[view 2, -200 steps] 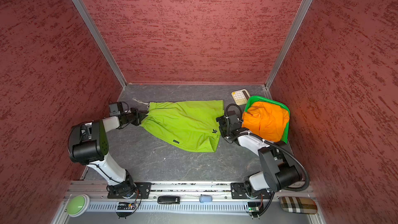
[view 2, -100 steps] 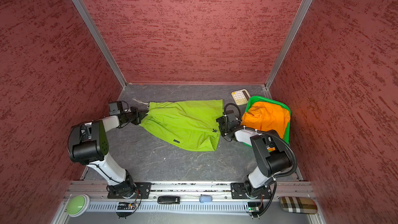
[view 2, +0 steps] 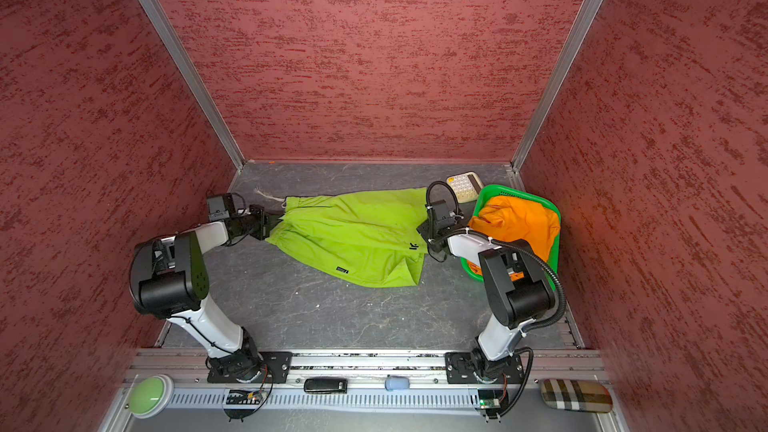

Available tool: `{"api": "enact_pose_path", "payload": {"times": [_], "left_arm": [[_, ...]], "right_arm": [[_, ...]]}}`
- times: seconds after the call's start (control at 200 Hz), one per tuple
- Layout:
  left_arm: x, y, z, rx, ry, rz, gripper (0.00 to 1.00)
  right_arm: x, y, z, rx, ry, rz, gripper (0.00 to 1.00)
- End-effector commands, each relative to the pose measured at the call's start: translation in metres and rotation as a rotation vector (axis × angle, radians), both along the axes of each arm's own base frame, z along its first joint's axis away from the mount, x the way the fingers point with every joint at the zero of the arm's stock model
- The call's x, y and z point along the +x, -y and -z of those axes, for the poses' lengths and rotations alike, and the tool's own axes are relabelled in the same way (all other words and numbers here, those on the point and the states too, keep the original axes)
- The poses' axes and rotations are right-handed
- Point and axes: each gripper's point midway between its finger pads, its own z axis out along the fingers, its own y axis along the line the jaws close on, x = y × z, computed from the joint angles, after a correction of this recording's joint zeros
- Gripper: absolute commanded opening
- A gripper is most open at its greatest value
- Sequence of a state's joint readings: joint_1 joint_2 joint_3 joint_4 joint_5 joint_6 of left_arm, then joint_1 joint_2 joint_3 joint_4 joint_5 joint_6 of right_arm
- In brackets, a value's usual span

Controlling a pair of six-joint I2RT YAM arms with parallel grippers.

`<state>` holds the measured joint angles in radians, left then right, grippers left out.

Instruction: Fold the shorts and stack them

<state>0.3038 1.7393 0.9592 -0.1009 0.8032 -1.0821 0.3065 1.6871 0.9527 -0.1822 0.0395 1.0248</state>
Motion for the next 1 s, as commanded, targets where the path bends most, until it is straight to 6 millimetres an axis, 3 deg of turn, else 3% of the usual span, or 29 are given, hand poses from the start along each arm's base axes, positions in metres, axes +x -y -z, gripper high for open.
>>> {"api": "enact_pose_path", "payload": {"times": [0.0,0.125,0.361,0.591,0.716,0.892,0.997], "left_arm": [[0.008,-0.005,-0.028,0.048,0.078,0.013,0.0],[0.011,-0.004,-0.033,0.078,0.083,0.047,0.0],[0.019,-0.01,-0.033,0.138,0.053,0.096,0.0],[0.025,-0.017,-0.023,0.186,0.015,0.131,0.0],[0.028,-0.016,-0.021,0.183,0.011,0.138,0.0],[0.029,-0.017,-0.016,0.184,-0.003,0.148,0.0],[0.031,-0.017,-0.013,0.183,-0.008,0.147,0.0]], "right_arm": [[0.012,0.007,-0.022,-0.264,0.034,-0.25,0.59],[0.015,-0.013,-0.022,-0.374,0.006,-0.577,0.61],[-0.013,-0.048,0.0,-0.629,-0.043,-1.081,0.63],[-0.011,-0.057,0.008,-0.703,0.013,-1.204,0.63],[-0.014,-0.045,0.033,-0.783,-0.101,-1.246,0.62],[-0.021,-0.046,0.037,-0.766,-0.088,-1.264,0.74],[-0.026,-0.039,0.052,-0.786,-0.136,-1.268,0.78]]}}
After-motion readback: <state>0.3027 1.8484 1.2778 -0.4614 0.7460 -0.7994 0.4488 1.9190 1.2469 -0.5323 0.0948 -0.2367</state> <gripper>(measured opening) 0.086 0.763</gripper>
